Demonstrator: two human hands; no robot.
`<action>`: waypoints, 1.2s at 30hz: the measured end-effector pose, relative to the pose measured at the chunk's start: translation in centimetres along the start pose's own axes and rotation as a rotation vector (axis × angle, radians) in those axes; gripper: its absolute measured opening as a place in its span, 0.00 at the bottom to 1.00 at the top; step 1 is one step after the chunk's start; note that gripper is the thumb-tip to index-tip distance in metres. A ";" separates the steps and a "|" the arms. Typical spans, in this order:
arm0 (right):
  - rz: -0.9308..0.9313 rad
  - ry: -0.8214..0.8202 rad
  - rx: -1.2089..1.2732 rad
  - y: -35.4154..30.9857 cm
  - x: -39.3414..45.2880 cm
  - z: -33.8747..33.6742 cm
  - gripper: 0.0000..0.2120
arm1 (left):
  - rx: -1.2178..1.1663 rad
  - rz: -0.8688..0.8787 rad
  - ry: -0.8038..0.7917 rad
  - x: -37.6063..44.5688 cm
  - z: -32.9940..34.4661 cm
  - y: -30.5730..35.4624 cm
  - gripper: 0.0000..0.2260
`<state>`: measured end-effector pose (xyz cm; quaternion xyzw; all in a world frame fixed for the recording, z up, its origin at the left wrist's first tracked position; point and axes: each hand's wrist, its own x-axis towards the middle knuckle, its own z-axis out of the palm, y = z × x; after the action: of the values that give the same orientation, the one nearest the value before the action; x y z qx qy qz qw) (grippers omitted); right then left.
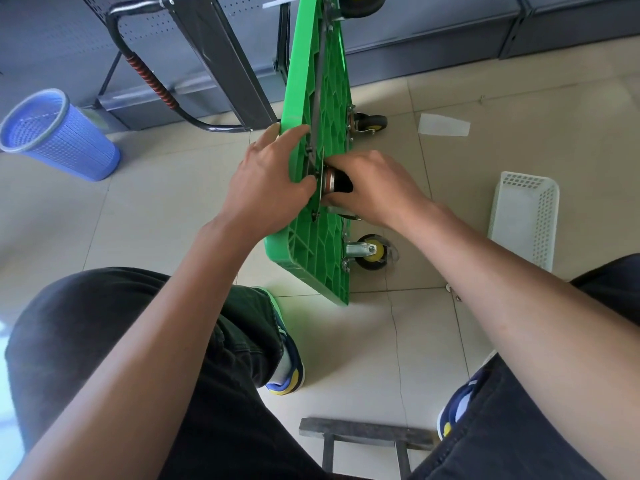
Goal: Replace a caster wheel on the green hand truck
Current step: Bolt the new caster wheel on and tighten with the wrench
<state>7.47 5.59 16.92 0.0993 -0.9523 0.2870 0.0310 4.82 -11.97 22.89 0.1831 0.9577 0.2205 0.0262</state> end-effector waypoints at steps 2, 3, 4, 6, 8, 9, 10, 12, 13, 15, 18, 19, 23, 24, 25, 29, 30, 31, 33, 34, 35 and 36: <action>0.010 0.003 -0.004 -0.2 0.0 -0.2 0.16 | 0.000 0.000 -0.001 0.0 0.1 0.1 0.30; 0.015 -0.001 -0.014 -0.2 0.0 -0.3 0.17 | 0.002 0.000 0.000 -0.1 0.1 0.1 0.30; 0.019 -0.004 -0.024 -0.3 0.0 -0.3 0.18 | 0.007 0.000 0.003 -0.1 0.1 0.1 0.30; 0.020 -0.002 -0.039 -0.4 -0.2 -0.4 0.18 | 0.028 -0.002 0.008 -0.2 0.0 0.3 0.29; 0.024 -0.007 -0.040 -0.4 -0.3 -0.3 0.19 | 0.062 -0.001 0.020 -0.3 -0.1 0.6 0.29; 0.029 -0.014 -0.041 -0.4 -0.4 -0.3 0.19 | 0.075 0.007 0.027 -0.3 -0.1 0.8 0.28; 0.035 -0.023 -0.044 -0.4 -0.4 -0.4 0.18 | 0.081 0.018 0.034 -0.4 0.0 1.0 0.28; 0.040 -0.036 -0.055 -0.3 -0.4 -0.4 0.17 | 0.084 0.036 0.038 -0.6 0.1 1.5 0.27; 0.041 -0.038 -0.064 -0.3 -0.5 -0.4 0.17 | 0.093 0.045 0.040 -0.7 0.3 1.7 0.27; 0.050 -0.038 -0.080 -0.2 -0.7 -0.6 0.19 | 0.135 0.076 0.055 -0.9 0.6 2.0 0.26; 0.083 -0.047 -0.107 0.3 -1.3 -1.2 0.22 | 0.163 0.130 0.079 -1.0 1.2 2.7 0.25; 0.097 -0.048 -0.113 0.6 -1.5 -1.4 0.21 | 0.167 0.146 0.080 -1.1 1.5 3.0 0.24; 0.175 -0.050 -0.135 2.1 -3.1 -2.4 0.23 | 0.177 0.219 0.072 -1.2 2.7 4.7 0.24; 0.197 -0.044 -0.143 2.6 -3.7 -2.6 0.23 | 0.170 0.240 0.070 -1.3 3.0 5.2 0.24; 0.220 -0.040 -0.146 3.2 -4.3 -2.7 0.23 | 0.156 0.260 0.065 -1.4 3.4 5.8 0.23; 0.316 -0.036 -0.146 5.8 -7.7 -3.3 0.22 | 0.131 0.329 0.027 -2.3 6.0 8.0 0.21; 0.345 -0.039 -0.139 6.5 -8.6 -3.4 0.22 | 0.105 0.331 -0.004 -2.5 7.0 8.5 0.22; 0.381 -0.044 -0.122 7.1 -9.5 -3.4 0.22 | 0.069 0.324 -0.048 -2.7 8.1 9.0 0.22; 0.459 -0.068 -0.097 8.3 -11.3 -3.3 0.23 | 0.031 0.295 -0.162 -3.2 10.8 9.9 0.22; 0.498 -0.085 -0.093 8.9 -12.2 -3.1 0.23 | 0.040 0.279 -0.225 -3.4 12.3 10.2 0.21; 0.532 -0.101 -0.086 9.5 -13.0 -3.0 0.23 | 0.057 0.263 -0.286 -3.7 13.8 10.4 0.21; 0.559 -0.112 -0.078 10.2 -13.9 -2.9 0.23 | 0.074 0.249 -0.342 -3.9 15.3 10.4 0.21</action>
<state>18.95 17.84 12.21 -0.1528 -0.9532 0.2418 -0.0981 14.04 1.63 13.48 0.3357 0.9167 0.1525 0.1540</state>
